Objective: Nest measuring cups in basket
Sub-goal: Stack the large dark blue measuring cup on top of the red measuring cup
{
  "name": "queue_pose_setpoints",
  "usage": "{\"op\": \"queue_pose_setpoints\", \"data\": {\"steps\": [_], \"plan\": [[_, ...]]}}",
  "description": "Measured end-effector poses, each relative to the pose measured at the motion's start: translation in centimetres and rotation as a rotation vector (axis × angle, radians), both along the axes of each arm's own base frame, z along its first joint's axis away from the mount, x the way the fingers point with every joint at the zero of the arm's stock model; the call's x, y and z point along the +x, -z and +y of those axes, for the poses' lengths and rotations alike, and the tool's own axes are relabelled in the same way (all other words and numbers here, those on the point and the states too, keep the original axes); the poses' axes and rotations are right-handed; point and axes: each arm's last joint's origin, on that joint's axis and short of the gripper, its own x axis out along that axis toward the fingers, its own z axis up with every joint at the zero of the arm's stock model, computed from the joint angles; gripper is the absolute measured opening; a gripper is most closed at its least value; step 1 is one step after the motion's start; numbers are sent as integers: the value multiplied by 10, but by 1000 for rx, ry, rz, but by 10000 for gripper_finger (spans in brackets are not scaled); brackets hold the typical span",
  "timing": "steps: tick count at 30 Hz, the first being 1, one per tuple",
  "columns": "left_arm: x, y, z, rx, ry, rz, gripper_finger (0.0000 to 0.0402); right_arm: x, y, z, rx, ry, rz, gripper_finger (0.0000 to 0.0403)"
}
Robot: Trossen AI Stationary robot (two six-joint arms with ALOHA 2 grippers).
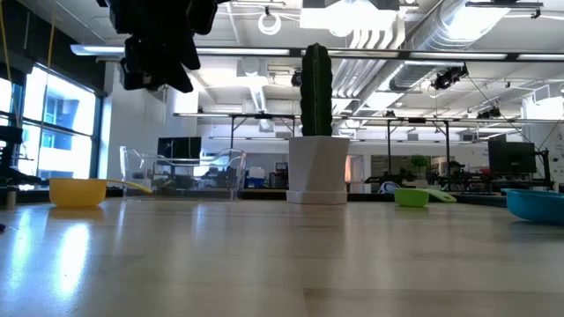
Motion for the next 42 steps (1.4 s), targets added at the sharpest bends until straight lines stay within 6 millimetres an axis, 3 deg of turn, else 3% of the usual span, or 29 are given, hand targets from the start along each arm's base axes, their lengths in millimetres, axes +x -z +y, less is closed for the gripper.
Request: {"op": "queue_pose_setpoints", "data": {"steps": [10, 22, 30, 38, 42], "plan": [[0, 0, 0, 19, 35, -3, 131, 26, -1, -9, 86, 133, -83, 80], [0, 0, 0, 54, 82, -9, 131, 82, 21, -26, 215, 347, -141, 80], [-1, 1, 0, 59, 83, 7, 131, 114, 13, -37, 235, 431, -248, 80], [-2, 1, 0, 64, 97, 8, 131, 128, 9, -56, 240, 484, -272, 80], [-3, 2, 0, 58, 110, 23, 131, 127, 2, -56, 280, 489, -276, 80]]}}
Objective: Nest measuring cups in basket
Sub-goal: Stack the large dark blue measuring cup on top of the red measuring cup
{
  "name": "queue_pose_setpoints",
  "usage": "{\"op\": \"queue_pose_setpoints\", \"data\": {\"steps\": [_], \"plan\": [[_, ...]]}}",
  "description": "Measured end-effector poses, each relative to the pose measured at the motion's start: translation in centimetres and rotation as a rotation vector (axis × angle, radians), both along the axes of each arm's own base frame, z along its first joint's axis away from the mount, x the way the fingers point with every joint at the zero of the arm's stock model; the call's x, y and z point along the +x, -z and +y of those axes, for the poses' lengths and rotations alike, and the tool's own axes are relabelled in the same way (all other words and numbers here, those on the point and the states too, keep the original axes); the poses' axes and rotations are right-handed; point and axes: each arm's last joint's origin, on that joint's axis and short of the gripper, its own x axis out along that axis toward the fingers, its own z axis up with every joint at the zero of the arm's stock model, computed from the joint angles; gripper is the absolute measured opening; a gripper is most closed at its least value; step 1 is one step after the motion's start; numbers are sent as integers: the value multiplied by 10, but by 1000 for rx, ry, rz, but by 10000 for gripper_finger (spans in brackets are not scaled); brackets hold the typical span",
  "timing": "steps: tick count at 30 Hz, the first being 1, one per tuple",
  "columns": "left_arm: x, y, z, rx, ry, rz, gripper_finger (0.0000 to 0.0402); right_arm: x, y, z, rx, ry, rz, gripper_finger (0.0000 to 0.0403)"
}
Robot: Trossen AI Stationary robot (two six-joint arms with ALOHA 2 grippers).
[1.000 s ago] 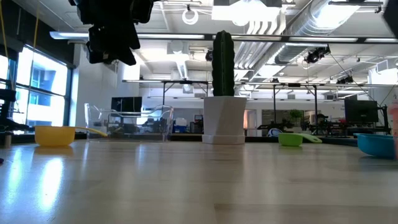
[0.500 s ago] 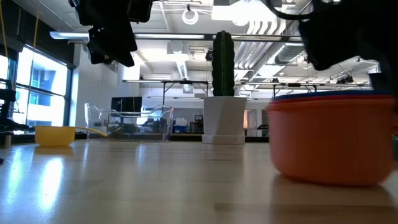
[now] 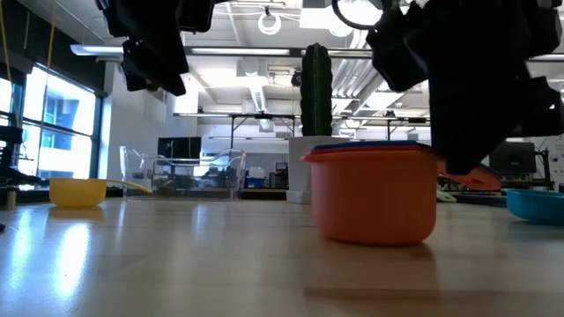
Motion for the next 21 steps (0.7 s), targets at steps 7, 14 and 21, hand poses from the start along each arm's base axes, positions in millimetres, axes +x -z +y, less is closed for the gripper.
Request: {"op": "queue_pose_setpoints", "data": {"steps": [7, 14, 21], "plan": [[-4, 3, 1, 10, -7, 52, 131, -10, -17, 9, 21, 44, -51, 80], [-17, 8, 6, 64, 4, 184, 131, -16, -30, 12, 5, 96, -111, 80], [-36, 12, 17, 120, -12, 375, 131, -28, -55, 11, -17, 150, -214, 80]]}}
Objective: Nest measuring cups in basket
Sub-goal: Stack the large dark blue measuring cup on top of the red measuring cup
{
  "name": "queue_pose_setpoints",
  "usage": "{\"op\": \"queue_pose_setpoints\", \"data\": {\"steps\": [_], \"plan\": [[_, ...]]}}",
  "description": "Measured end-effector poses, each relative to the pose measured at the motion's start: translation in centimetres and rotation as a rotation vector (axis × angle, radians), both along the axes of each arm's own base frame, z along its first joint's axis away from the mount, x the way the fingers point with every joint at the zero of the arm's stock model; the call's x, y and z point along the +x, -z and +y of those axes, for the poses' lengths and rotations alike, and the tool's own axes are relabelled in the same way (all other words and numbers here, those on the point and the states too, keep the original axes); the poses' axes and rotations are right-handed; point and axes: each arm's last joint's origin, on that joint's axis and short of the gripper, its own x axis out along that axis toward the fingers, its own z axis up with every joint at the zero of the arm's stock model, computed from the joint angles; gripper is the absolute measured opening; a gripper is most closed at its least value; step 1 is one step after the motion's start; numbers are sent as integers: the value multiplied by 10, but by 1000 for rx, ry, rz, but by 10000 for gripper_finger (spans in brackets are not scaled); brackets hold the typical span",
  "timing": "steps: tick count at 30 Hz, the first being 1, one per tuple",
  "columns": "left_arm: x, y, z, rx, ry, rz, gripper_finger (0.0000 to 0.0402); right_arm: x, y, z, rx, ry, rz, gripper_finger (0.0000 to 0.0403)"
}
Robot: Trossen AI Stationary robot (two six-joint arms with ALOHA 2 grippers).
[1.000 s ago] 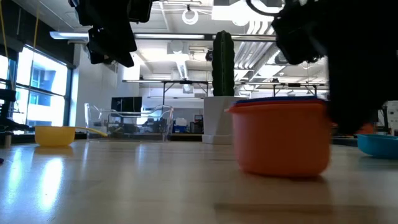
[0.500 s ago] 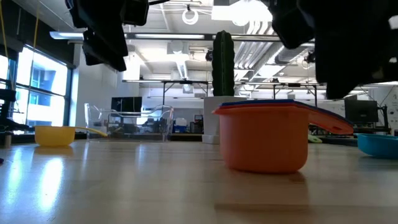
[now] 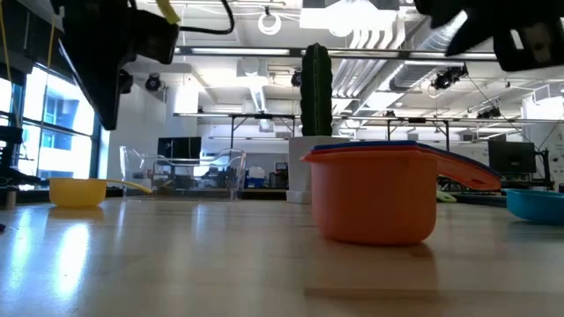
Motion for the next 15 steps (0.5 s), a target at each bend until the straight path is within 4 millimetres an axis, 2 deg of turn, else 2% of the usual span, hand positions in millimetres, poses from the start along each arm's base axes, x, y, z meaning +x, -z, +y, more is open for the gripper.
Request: {"op": "queue_pose_setpoints", "data": {"steps": [7, 15], "plan": [[-25, -3, 8, 78, 9, 91, 131, -15, -28, -17, -78, 95, -75, 80], [-52, -3, 18, 96, -3, 32, 131, -37, -58, -38, -157, 158, -139, 80]]}}
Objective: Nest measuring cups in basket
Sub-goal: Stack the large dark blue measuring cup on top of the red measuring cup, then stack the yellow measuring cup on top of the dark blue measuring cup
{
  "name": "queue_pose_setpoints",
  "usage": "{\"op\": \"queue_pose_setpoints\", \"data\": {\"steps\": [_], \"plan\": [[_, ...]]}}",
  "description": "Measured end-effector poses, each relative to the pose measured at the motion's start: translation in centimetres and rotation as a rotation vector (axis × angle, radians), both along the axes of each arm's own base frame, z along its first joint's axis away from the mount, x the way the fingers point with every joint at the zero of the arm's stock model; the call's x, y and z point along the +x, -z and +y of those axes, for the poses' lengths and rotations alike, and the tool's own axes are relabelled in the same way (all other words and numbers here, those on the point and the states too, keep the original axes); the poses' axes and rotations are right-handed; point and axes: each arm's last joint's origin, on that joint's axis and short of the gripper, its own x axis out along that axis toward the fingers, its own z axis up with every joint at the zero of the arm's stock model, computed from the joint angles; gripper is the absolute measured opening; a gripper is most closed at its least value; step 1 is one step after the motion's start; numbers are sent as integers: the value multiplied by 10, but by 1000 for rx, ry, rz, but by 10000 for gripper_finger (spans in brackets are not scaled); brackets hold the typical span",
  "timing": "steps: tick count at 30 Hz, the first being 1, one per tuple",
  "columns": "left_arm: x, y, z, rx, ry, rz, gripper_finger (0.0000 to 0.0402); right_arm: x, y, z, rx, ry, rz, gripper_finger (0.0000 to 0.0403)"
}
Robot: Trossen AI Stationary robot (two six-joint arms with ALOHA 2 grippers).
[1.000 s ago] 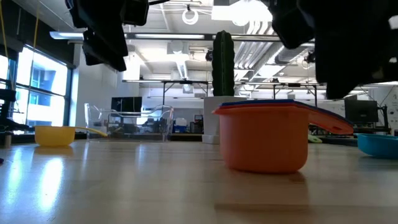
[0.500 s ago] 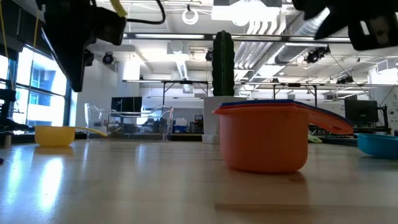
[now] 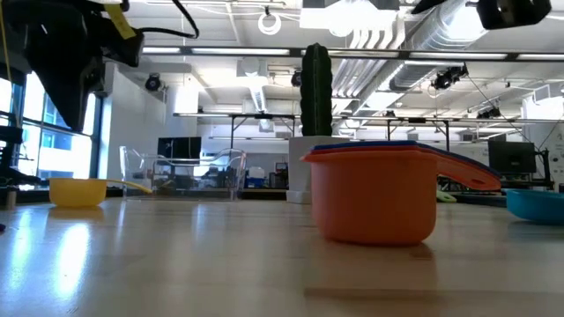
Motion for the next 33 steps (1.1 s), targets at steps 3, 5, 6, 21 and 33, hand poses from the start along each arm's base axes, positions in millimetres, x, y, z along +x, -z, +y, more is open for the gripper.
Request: {"op": "queue_pose_setpoints", "data": {"steps": [3, 5, 6, 21, 33], "plan": [[-7, -2, 5, -4, -9, -31, 131, -9, -10, -9, -44, 39, -30, 80], [-13, -4, 9, -2, -1, -45, 131, -14, -16, -16, -67, 53, -40, 80], [-14, -4, 10, -2, 0, -58, 131, -16, -19, -19, -73, 59, -43, 80], [-19, -5, 44, 44, -35, -20, 131, -35, -27, -54, -154, 129, 56, 80], [-3, 19, 66, 4, -314, 137, 131, -31, -23, -74, -130, 114, 162, 80]]}}
